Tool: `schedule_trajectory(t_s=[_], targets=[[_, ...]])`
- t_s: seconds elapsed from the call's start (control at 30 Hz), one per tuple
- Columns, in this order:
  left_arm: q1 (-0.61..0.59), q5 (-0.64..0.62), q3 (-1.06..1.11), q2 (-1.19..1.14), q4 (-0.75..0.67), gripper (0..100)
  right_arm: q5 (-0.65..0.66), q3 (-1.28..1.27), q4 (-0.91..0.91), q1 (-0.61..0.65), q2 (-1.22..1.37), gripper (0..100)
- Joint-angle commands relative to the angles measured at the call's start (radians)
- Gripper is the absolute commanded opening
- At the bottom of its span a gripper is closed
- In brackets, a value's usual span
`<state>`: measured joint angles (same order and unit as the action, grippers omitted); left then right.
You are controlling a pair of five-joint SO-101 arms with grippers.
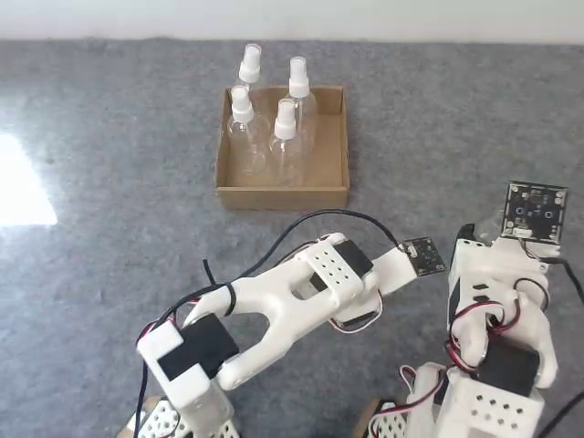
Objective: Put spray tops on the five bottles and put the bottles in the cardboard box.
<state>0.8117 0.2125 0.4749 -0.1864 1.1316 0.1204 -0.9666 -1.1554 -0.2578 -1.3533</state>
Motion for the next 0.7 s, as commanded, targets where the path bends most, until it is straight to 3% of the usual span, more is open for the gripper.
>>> schedule_trajectory(t_s=[0.0, 0.47, 0.67], targets=[[-0.006, 0.002, -0.042, 0.012, 0.058, 1, 0.000, 0.009, 0.019, -0.008, -0.018, 7.5], [-0.008, 0.002, -0.042, 0.014, 0.157, 1, 0.000, 0.009, 0.019, -0.008, -0.018, 7.5], [-0.104, -0.009, -0.035, 0.060, 0.176, 1, 0.000, 0.009, 0.019, -0.007, -0.018, 7.5]])
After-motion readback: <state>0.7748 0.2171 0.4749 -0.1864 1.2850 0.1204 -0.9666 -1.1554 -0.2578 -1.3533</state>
